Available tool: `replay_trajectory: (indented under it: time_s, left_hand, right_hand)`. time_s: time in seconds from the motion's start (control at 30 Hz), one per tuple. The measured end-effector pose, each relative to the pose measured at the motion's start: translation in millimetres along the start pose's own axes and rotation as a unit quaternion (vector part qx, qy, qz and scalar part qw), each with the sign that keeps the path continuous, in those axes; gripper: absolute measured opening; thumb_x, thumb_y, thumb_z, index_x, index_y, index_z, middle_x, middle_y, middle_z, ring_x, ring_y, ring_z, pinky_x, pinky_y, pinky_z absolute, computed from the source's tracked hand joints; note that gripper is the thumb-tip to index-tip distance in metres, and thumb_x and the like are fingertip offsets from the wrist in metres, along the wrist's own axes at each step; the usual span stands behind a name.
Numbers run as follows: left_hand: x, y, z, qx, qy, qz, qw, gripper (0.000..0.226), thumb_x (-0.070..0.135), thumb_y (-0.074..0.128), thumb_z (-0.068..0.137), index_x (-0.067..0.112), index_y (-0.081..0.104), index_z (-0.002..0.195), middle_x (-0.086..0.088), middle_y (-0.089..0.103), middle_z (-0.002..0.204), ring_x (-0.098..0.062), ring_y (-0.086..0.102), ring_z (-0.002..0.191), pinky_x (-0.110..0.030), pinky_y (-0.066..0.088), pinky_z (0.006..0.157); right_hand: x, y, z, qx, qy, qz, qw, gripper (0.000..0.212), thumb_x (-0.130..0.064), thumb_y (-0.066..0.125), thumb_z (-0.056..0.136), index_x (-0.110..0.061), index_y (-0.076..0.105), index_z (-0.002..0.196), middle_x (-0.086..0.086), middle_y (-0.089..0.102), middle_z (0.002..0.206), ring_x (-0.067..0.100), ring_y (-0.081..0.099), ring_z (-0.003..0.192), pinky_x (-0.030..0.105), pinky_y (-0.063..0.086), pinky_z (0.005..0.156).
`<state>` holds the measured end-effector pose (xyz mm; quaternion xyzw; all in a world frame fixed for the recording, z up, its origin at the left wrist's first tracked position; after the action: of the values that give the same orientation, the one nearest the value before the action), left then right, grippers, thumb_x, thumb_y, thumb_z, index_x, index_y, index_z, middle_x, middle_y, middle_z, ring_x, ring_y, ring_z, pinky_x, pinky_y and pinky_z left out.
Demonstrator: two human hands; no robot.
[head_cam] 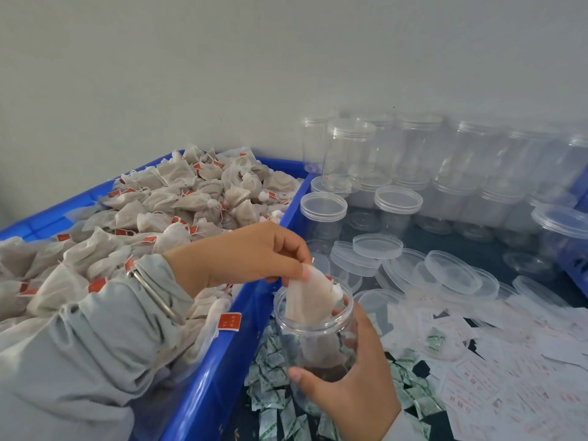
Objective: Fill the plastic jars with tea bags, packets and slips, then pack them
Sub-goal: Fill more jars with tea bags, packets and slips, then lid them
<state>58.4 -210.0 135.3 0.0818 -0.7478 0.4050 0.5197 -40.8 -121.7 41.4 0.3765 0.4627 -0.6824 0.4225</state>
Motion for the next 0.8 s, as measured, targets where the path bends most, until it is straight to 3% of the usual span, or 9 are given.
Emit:
replay_trajectory:
  time_s: [0.07,0.13,0.23,0.33,0.5,0.6,0.67,0.73,0.8]
  left_hand:
    - [-2.2,6.4,-0.5,-0.021,-0.006,0.044,0.999,0.012,0.016,0.064,0.088,0.019,0.070,0.078,-0.008,0.062,0.071,-0.017,0.050,0.066,-0.028,0.041,0.070]
    - [-3.4,13.7,-1.3,-0.050,-0.006,0.080,0.996,0.010,0.019,0.063,0.089,0.022,0.068,0.081,-0.003,0.063,0.071,-0.009,0.053,0.065,-0.021,0.043,0.071]
    - [-4.1,20.5,-1.5,-0.079,-0.010,0.106,0.991,0.010,0.020,0.062,0.089,0.027,0.066,0.084,0.006,0.068,0.073,-0.002,0.057,0.065,-0.012,0.044,0.070]
    - [-4.9,18.0,1.9,-0.059,-0.008,0.137,0.989,0.011,0.020,0.064,0.088,0.030,0.066,0.085,0.012,0.072,0.075,0.000,0.060,0.067,-0.010,0.045,0.069]
    - [-8.5,-32.4,5.0,0.130,0.001,0.142,0.981,0.010,0.021,0.065,0.085,0.031,0.066,0.082,0.016,0.072,0.076,-0.003,0.062,0.066,-0.020,0.050,0.068]
    - [-25.8,-77.4,-2.0,0.267,-0.020,0.105,0.958,0.013,0.016,0.066,0.084,0.028,0.066,0.079,0.015,0.072,0.072,-0.011,0.068,0.073,-0.024,0.053,0.071]
    - [-41.7,-101.0,-7.2,0.335,-0.045,0.115,0.934,0.017,0.015,0.065,0.084,0.030,0.064,0.077,0.013,0.070,0.068,-0.014,0.067,0.073,-0.018,0.049,0.067]
    - [-59.9,-112.8,-8.7,0.361,-0.082,0.145,0.918,0.017,0.015,0.062,0.086,0.030,0.062,0.080,0.014,0.068,0.076,-0.014,0.065,0.079,-0.018,0.046,0.065]
    - [-78.4,-109.8,-2.5,0.335,-0.116,0.180,0.918,0.019,0.008,0.057,0.087,0.024,0.064,0.094,0.007,0.069,0.095,-0.016,0.064,0.093,-0.023,0.047,0.080]
  right_hand:
    - [2.7,1.4,0.3,-0.007,0.006,-0.002,1.000,0.107,-0.053,0.083,0.043,-0.046,0.033,0.137,-0.024,0.050,0.130,0.000,0.047,0.122,0.034,0.045,0.098]
    - [4.4,2.7,0.2,-0.012,0.010,-0.017,1.000,0.113,-0.058,0.080,0.042,-0.038,0.030,0.141,-0.022,0.047,0.132,0.000,0.044,0.124,0.033,0.043,0.102]
    - [6.4,3.7,-0.2,-0.013,0.016,-0.026,0.999,0.116,-0.061,0.080,0.040,-0.038,0.027,0.141,-0.021,0.045,0.132,0.000,0.043,0.124,0.032,0.043,0.102]
    - [5.5,5.9,0.5,-0.023,0.015,-0.015,1.000,0.112,-0.056,0.085,0.044,-0.038,0.031,0.140,-0.018,0.048,0.132,0.006,0.047,0.123,0.038,0.046,0.099]
    - [9.3,5.9,-0.6,-0.025,0.020,-0.006,0.999,0.110,-0.055,0.086,0.043,-0.043,0.031,0.138,-0.020,0.048,0.129,0.006,0.049,0.122,0.038,0.046,0.099]
    - [11.4,8.5,-1.0,-0.036,0.031,-0.001,0.999,0.108,-0.056,0.085,0.041,-0.048,0.031,0.134,-0.018,0.050,0.130,0.008,0.050,0.121,0.040,0.047,0.098]
    - [10.9,9.3,-1.2,-0.039,0.033,0.004,0.999,0.108,-0.057,0.085,0.040,-0.048,0.031,0.134,-0.018,0.050,0.130,0.009,0.051,0.121,0.041,0.047,0.098]
    - [8.9,9.0,-1.8,-0.038,0.026,0.003,0.999,0.105,-0.056,0.084,0.041,-0.048,0.033,0.132,-0.017,0.052,0.128,0.008,0.052,0.119,0.040,0.047,0.098]
    - [6.1,8.0,-2.1,-0.034,0.019,0.006,0.999,0.103,-0.054,0.084,0.041,-0.051,0.033,0.130,-0.018,0.053,0.126,0.008,0.053,0.118,0.039,0.049,0.096]
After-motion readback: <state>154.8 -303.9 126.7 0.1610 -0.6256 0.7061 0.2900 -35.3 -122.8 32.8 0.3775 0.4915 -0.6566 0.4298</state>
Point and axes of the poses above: each hand's wrist, its own z-axis towards the middle knuckle, its own y-axis out of the palm, x = y × z, the point moved 9 cm from there along z, towards the middle knuckle
